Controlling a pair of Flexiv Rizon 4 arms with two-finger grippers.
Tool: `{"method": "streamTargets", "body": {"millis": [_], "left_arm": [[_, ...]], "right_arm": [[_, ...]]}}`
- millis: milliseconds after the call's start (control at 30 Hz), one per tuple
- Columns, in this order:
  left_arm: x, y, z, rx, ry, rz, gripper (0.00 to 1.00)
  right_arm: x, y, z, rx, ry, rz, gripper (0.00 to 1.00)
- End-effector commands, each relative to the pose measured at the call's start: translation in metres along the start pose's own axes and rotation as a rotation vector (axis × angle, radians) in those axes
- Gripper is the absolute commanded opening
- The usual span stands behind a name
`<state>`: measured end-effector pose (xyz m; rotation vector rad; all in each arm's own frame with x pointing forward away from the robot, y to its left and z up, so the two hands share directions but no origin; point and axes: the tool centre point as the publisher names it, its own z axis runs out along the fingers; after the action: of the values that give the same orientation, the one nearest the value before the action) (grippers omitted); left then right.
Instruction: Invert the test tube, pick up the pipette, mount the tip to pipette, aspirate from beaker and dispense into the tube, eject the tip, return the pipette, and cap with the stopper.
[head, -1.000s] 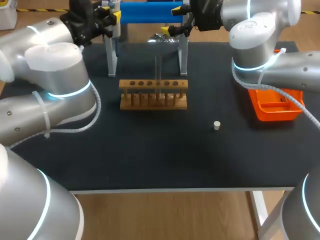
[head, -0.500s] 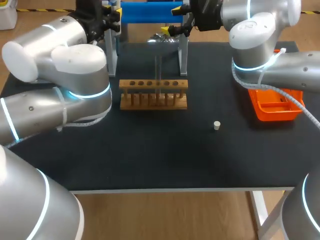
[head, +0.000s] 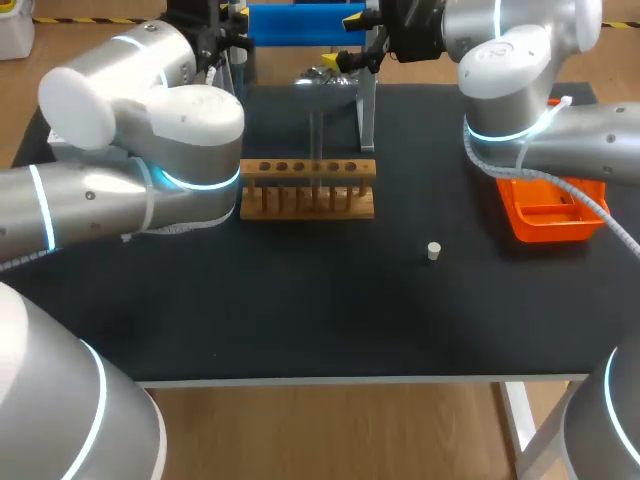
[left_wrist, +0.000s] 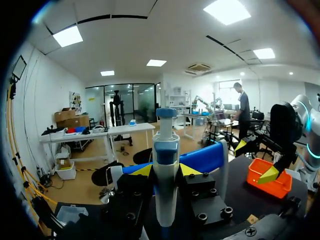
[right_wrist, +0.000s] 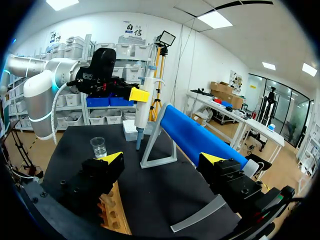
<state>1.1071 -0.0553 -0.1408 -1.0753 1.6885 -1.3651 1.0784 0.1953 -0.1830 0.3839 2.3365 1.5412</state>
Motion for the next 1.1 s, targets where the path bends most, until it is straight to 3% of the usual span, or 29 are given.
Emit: {"method": "streamTargets", "body": {"millis": [33,633,1100], "left_arm": [[0.003,-0.002,0.011,-0.014,-0.044,0.006,0.00],[-0.007,0.019,0.033,-0.030,-0.138,-0.044,0.00],[-0.018,0.036,0.044,-0.047,-0.160,-0.071,0.00]], "right_arm": [[-0.001,0.000,0.000,0.003,0.002,0.001,1.00],[-0.001,0.000,0.000,0.003,0.002,0.001,1.00],[-0.001,0.000,0.000,0.003,0.002,0.001,1.00]]}}
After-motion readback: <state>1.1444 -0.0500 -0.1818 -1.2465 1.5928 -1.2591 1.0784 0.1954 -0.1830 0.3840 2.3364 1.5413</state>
